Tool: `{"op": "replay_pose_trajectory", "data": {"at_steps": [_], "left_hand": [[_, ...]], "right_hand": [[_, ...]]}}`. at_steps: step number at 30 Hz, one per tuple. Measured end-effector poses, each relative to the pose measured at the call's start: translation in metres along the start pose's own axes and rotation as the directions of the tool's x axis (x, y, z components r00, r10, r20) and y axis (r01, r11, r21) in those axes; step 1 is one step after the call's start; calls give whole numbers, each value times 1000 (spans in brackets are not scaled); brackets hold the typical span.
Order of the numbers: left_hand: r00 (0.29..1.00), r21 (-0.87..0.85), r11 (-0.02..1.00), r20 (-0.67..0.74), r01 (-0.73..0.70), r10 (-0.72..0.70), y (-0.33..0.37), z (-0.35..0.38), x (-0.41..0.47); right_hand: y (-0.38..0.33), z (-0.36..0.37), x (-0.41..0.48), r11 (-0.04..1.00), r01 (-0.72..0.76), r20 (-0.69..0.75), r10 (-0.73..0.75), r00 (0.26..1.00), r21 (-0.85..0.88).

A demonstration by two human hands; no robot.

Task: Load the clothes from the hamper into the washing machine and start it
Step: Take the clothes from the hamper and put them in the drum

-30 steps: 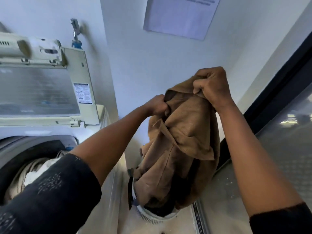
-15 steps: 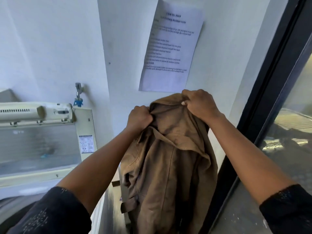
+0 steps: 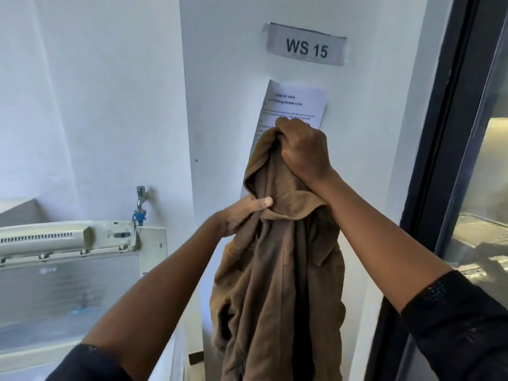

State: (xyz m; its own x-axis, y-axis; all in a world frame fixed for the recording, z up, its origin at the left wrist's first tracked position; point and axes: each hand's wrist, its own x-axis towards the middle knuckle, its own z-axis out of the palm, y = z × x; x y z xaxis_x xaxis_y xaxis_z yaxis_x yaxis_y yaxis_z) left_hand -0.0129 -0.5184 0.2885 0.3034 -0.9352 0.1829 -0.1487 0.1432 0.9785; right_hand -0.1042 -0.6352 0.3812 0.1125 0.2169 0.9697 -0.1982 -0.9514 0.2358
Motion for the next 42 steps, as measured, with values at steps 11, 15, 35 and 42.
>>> {"op": "replay_pose_trajectory", "data": {"at_steps": [11,15,35,42], "left_hand": [[652,298,953,-712,-57,261,35,-8,1],[556,333,943,-781,-15,285,56,0,4],[393,460,814,-716,-354,576,108,-25,-39],[637,674,729,-510,-122,578,48,-83,-99]], "right_hand": [[24,-16,4,819,-557,507,426,749,135],[33,-12,-51,403,-861,853,282,439,310],[-126,32,-111,269,-893,580,685,440,360],[-139,24,-24,272,-830,427,755,498,487]]}}
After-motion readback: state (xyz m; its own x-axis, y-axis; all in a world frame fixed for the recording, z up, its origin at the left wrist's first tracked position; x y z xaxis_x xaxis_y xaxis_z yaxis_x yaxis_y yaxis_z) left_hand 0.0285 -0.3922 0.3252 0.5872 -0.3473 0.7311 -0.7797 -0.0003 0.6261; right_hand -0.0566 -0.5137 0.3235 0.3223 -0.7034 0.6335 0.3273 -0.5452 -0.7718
